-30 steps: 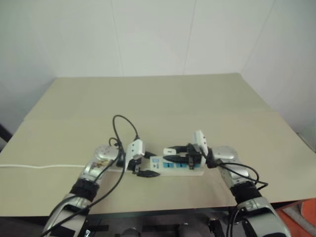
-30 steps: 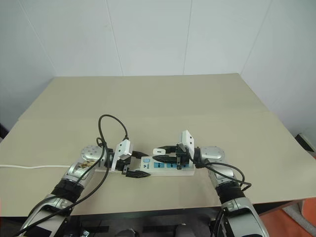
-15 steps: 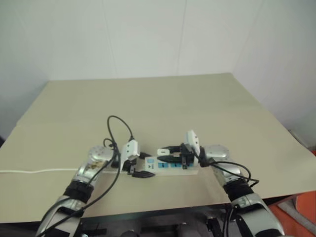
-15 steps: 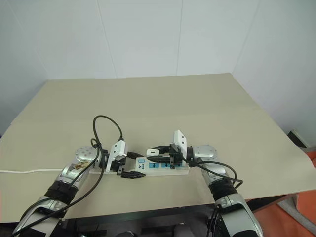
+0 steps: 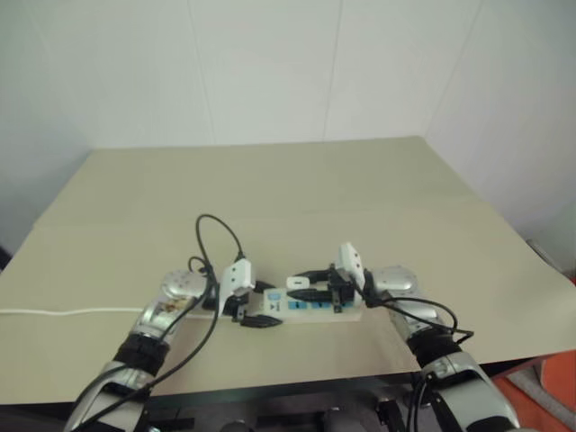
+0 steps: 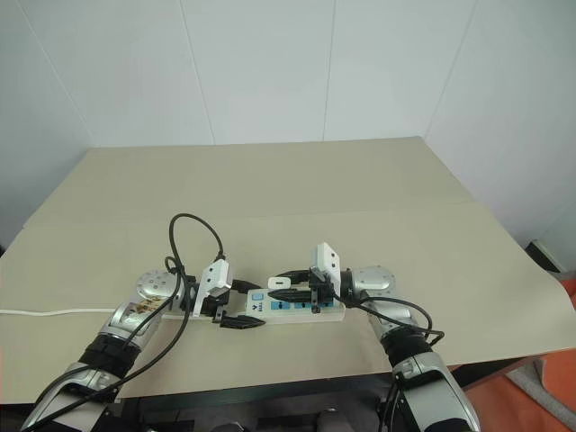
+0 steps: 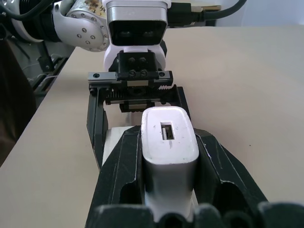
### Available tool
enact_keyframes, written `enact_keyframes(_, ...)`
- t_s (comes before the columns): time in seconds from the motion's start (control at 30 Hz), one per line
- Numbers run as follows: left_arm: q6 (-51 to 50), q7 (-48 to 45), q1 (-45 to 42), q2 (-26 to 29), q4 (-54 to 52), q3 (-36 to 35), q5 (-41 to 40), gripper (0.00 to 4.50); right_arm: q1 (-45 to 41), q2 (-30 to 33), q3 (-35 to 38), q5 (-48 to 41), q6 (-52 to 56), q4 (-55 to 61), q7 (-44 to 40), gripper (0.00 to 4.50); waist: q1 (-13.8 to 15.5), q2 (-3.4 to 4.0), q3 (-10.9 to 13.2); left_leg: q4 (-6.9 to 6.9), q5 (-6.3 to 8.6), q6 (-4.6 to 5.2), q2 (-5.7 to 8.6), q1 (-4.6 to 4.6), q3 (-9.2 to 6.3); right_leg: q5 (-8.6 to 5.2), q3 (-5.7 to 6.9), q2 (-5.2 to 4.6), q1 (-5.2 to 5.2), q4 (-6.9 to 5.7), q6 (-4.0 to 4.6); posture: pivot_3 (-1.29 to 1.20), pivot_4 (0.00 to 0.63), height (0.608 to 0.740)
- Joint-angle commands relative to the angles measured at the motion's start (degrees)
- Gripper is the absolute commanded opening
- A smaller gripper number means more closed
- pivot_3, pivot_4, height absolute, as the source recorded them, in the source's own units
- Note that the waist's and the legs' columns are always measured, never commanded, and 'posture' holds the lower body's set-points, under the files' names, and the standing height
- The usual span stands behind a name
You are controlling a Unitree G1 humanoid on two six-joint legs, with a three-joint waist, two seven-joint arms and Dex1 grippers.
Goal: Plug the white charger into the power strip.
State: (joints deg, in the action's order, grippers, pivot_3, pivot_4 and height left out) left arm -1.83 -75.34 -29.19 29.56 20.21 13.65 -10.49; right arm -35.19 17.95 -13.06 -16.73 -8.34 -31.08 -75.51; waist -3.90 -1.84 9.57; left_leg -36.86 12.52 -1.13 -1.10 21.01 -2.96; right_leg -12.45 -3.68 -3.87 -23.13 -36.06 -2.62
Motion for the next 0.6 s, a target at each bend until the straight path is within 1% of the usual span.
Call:
enact_keyframes(0.03,-0.55,-0.54,0.04,2.48,-0.34,-1.71,-0.14,3.27,3.38,3.85,-2.97,5.57,1.56,-6.81,-3.05,1.13,0.01,0.0,0.0,0.0,0.0,0.0,0.0,0.0,0.0,0.0,0.0,0.0,0.0,0.0,0.0,0.0,0.15,0.74)
enact_keyframes(0.13,-0.52,-0.42,0.55,2.78,-0.85,-1.94,-0.25,3.27,2.9,3.7,-3.18,5.76,1.31,-7.45,-3.75,1.13,0.03,0.0,0.0,0.0,0.0,0.0,0.0,0.0,0.0,0.0,0.0,0.0,0.0,0.01,0.01,0.0,0.15,0.74)
enact_keyframes(0.3,-0.86,-0.12,1.1,3.18,-1.56,-2.1,-0.34,3.27,1.48,2.12,-2.15,5.14,2.12,-8.66,-2.05,1.13,-0.07,0.0,0.0,0.0,0.01,0.01,0.0,0.01,0.0,-0.01,0.0,0.0,0.0,0.02,0.02,0.0,0.15,0.74)
enact_keyframes(0.6,-1.47,0.59,0.69,2.28,-1.43,-1.5,-0.37,3.27,2.84,1.19,-1.49,4.02,3.44,-4.66,0.01,1.13,-0.15,0.0,0.0,0.0,0.01,0.01,-0.01,-0.01,0.0,-0.02,0.0,0.01,0.0,0.0,0.02,0.0,0.15,0.74)
